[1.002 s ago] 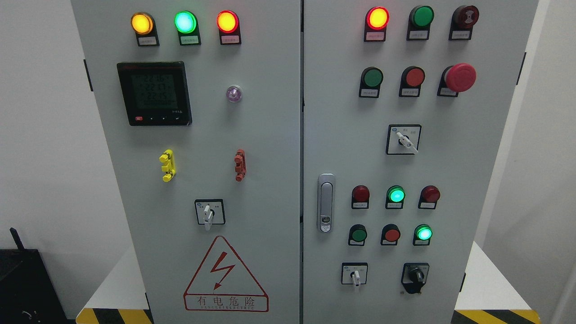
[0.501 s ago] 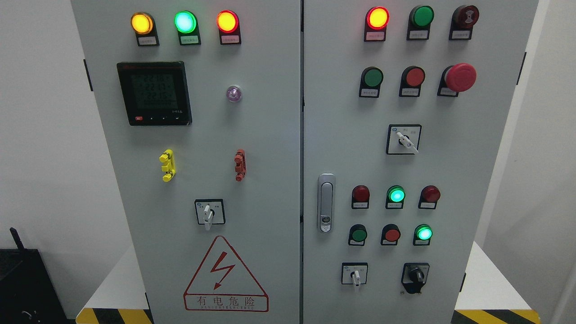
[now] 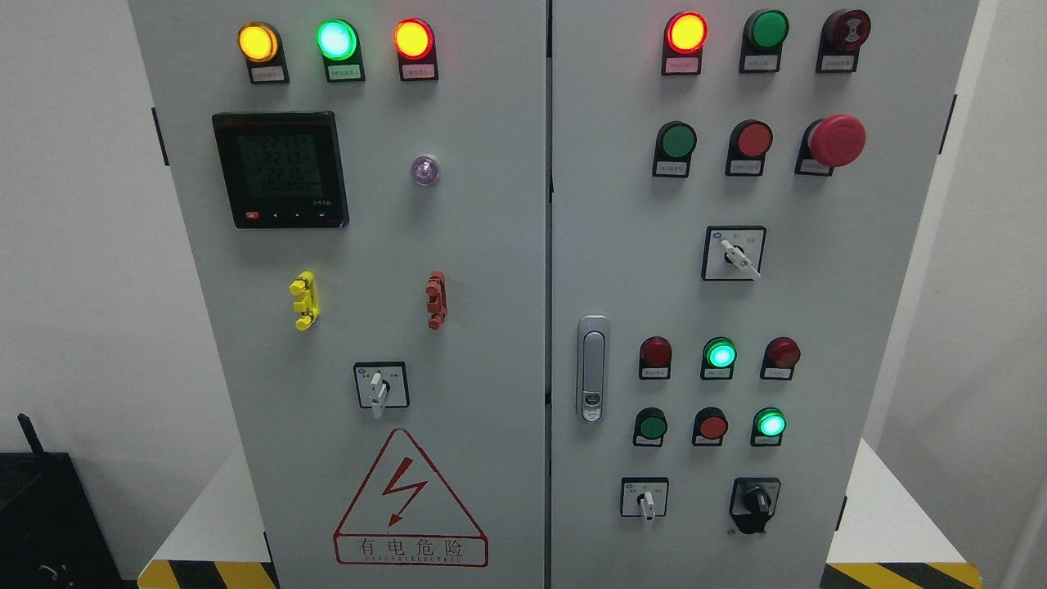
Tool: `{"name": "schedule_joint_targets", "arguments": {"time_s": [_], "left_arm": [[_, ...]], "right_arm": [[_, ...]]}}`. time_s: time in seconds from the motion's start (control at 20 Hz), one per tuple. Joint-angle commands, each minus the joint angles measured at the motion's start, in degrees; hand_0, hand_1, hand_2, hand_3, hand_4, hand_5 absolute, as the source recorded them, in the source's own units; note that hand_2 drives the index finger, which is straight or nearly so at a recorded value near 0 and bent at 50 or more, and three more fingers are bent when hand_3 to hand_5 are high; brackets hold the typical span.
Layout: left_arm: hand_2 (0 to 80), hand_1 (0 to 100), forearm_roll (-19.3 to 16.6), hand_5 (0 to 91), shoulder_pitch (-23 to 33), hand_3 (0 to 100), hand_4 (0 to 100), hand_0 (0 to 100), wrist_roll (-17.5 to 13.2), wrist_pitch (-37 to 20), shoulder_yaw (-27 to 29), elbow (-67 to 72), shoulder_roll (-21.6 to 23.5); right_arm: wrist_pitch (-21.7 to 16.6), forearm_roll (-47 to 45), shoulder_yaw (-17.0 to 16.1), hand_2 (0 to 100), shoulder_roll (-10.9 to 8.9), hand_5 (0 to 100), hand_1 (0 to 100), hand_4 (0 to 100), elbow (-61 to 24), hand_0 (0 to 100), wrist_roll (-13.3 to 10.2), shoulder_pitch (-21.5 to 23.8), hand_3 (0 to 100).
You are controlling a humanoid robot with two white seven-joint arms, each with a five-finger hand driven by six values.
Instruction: Turn on light switch 1
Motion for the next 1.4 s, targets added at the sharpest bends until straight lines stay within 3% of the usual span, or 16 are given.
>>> {"name": "schedule_joint_targets", "arguments": {"time_s": [0.0, 0.15, 0.25, 0.45, 0.7, 0.9, 1.1, 1.2, 1.35], "left_arm": [[51.7, 50, 0.52, 85.3, -0.65, 89, 91, 0, 1.23, 2.67, -1.98, -16.66, 1.48], [51.3, 49, 0.52, 85.6, -2.23, 89, 92, 0, 1.58, 10.22, -2.77, -22.29, 1.66], [51.2, 48, 0.61, 85.6, -2.94, 88, 92, 0, 1.76, 11.47, -3.03, -24.23, 1.66], [50.6, 50, 0.61, 84.8, -4.16, 88, 91, 0, 8.86, 14.97, -6.01, -29.5, 2.27], [51.5, 54, 0.34, 84.2, -6.28, 89, 91, 0, 10.8, 20.87, -7.68, -32.76, 1.75], [51.2, 56, -0.01, 83.5, -10.49, 88, 91, 0, 15.63, 24.9, -10.41, -32.85, 0.35], [52.0, 59, -0.18, 81.0, -13.74, 85, 89, 0, 17.75, 27.2, -12.52, -32.85, -0.36], [52.8, 60, -0.27, 80.3, -16.11, 85, 89, 0, 20.81, 30.0, -13.4, -32.85, -0.97], [54.7, 62, -0.27, 79.9, -18.32, 84, 88, 0, 21.88, 32.3, -14.37, -32.68, -1.94]], "right_arm": [[0.04, -1.41, 0.0, 0, 0.0, 0, 0, 0, 0.0, 0, 0.03, 0.0, 0], [0.04, -1.41, 0.0, 0, 0.0, 0, 0, 0, 0.0, 0, 0.03, 0.0, 0], [0.04, -1.41, 0.0, 0, 0.0, 0, 0, 0, 0.0, 0, 0.03, 0.0, 0], [0.04, -1.41, 0.0, 0, 0.0, 0, 0, 0, 0.0, 0, 0.03, 0.0, 0], [0.04, -1.41, 0.0, 0, 0.0, 0, 0, 0, 0.0, 0, 0.03, 0.0, 0], [0.04, -1.41, 0.0, 0, 0.0, 0, 0, 0, 0.0, 0, 0.03, 0.0, 0], [0.04, -1.41, 0.0, 0, 0.0, 0, 0, 0, 0.0, 0, 0.03, 0.0, 0], [0.04, -1.41, 0.0, 0, 0.0, 0, 0, 0, 0.0, 0, 0.03, 0.0, 0], [0.04, -1.41, 0.0, 0, 0.0, 0, 0, 0, 0.0, 0, 0.03, 0.0, 0]]}}
